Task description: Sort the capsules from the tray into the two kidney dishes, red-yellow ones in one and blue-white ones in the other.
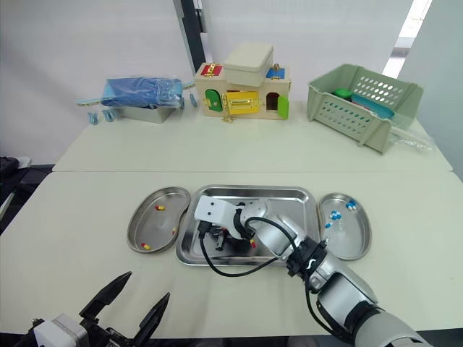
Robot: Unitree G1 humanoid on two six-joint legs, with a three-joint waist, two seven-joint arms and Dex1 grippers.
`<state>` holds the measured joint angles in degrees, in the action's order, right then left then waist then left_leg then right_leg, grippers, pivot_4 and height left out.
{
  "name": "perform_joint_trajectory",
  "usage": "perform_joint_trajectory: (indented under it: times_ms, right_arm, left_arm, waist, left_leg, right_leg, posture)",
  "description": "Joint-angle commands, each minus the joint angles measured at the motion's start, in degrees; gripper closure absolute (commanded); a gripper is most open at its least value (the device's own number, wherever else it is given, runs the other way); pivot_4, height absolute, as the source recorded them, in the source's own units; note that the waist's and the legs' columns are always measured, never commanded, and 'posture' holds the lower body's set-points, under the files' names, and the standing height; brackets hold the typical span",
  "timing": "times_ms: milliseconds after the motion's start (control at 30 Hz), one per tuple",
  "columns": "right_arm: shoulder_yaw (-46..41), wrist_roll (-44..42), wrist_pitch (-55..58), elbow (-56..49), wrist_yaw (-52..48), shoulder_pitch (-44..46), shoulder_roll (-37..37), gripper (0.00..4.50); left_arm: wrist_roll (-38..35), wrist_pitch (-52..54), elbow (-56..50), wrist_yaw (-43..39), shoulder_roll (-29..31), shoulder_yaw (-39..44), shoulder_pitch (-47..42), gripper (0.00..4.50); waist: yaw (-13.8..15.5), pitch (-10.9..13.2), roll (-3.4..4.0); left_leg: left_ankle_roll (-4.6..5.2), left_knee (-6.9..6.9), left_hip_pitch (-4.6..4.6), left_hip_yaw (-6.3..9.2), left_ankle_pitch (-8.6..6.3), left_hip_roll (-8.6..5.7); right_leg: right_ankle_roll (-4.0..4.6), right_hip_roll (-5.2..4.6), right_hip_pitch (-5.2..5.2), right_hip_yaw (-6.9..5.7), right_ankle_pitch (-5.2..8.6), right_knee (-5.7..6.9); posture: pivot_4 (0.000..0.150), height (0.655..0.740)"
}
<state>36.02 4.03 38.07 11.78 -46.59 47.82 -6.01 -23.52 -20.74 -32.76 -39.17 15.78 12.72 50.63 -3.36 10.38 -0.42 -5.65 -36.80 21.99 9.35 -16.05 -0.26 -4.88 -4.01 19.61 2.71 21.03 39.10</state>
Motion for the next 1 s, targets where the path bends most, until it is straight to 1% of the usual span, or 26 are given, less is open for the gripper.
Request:
perform_joint_trajectory:
  times_ms: [33, 133, 200, 367, 433, 533, 667, 833, 900, 1000]
  right_arm:
    - [-6.8, -6.4, 4.6, -9.8, -4.0, 0.3, -1.1, 4.48]
    - [-12.4, -12.3, 9.5, -19.0, -7.9, -1.0, -6.3, 4.48]
    - [-16.0, -15.5, 12.2, -24.5, -9.9, -3.0, -11.7, 4.48]
    - [-24.1, -21.7, 15.7, -33.6, -13.2, -9.3, -24.4, 4.48]
    - [-29.7, -24.0, 16.8, -35.7, -13.5, -13.1, -29.8, 4.48]
    - [-36.2, -26.7, 17.8, -37.7, -13.5, -17.7, -35.9, 4.48]
    - [-47.6, -26.7, 16.7, -36.1, -13.0, -28.6, -44.4, 4.48]
    - [-54.6, -25.2, 12.4, -33.5, -11.4, -38.4, -48.4, 4.48]
    - [-55.2, -23.6, 8.8, -32.2, -10.4, -41.6, -49.0, 4.48]
    - [-55.2, -24.1, 6.6, -31.1, -8.6, -42.1, -47.6, 4.48]
  left_arm:
    - [-1.3, -1.8, -0.4, -2.1, 1.5, 0.2, 0.8, 0.00]
    - [-2.5, -2.4, -0.8, -5.7, 4.3, 0.3, 1.1, 0.00]
    - [-3.7, -2.5, -0.5, -7.6, 6.2, 0.6, 0.5, 0.00]
    - [-6.1, -2.0, 0.7, -11.3, 9.4, 1.1, -2.1, 0.00]
    - [-6.8, -1.7, 1.5, -13.3, 10.8, 0.4, -3.7, 0.00]
    - [-8.1, -0.8, 2.2, -15.4, 12.4, -0.1, -5.8, 0.00]
    - [-10.6, 1.7, 2.9, -17.7, 15.1, 0.0, -10.2, 0.00]
    - [-12.1, 2.0, 4.4, -21.1, 16.5, 0.7, -11.4, 0.00]
    - [-12.3, 2.0, 5.1, -22.2, 16.8, 0.8, -12.2, 0.00]
    - [-12.5, 2.2, 5.8, -22.9, 16.7, 0.7, -13.0, 0.00]
  waist:
    - [0.0, 0.0, 0.01]
    - [0.4, 0.0, 0.01]
    - [0.8, 0.0, 0.00]
    - [1.3, 0.0, 0.01]
    - [1.3, 0.0, 0.02]
    - [1.2, 0.0, 0.02]
    - [1.7, 0.0, -0.03]
    - [1.3, 0.0, -0.02]
    - [1.2, 0.0, -0.01]
    - [0.9, 0.0, -0.01]
  left_leg:
    - [0.00, 0.00, 0.06, 0.00, 0.00, 0.00]
    - [0.00, 0.00, 0.14, 0.01, 0.00, 0.00]
    - [0.01, -0.01, 0.17, 0.02, 0.00, -0.02]
    - [0.02, -0.01, 0.18, 0.00, -0.01, -0.02]
    - [0.02, 0.01, 0.19, -0.01, -0.01, -0.02]
    - [0.03, 0.00, 0.19, -0.05, -0.01, -0.01]
    - [0.03, -0.03, 0.18, -0.03, -0.02, -0.02]
    - [0.05, -0.03, 0.06, -0.06, -0.03, 0.00]
    - [0.05, -0.02, -0.02, -0.11, -0.03, 0.00]
    - [0.05, -0.04, -0.11, -0.11, -0.03, 0.00]
  right_leg:
    - [0.00, 0.00, -0.01, 0.00, 0.00, 0.00]
    - [0.00, 0.00, 0.01, -0.01, 0.00, -0.02]
    - [0.00, -0.02, -0.02, -0.04, 0.00, -0.09]
    - [0.00, -0.02, -0.04, -0.04, 0.00, -0.10]
    - [0.00, -0.02, -0.04, -0.04, 0.00, -0.11]
    - [0.00, -0.01, -0.04, -0.02, 0.00, -0.10]
    - [0.00, -0.02, -0.14, -0.05, 0.00, -0.11]
    - [0.00, -0.01, -0.25, -0.04, 0.00, -0.14]
    - [0.00, -0.01, -0.30, -0.01, 0.00, -0.13]
    - [0.00, -0.01, -0.38, 0.00, 0.00, -0.11]
  posture:
    - [0.150, 0.7400]
    - [0.150, 0.7400]
    - [0.150, 0.7400]
    - [0.150, 0.7400]
    - [0.150, 0.7400]
    - [0.150, 0.7400]
    - [0.150, 0.7400]
    - [0.150, 0.7400]
    - [0.150, 0.7400]
    - [0.150, 0.7400]
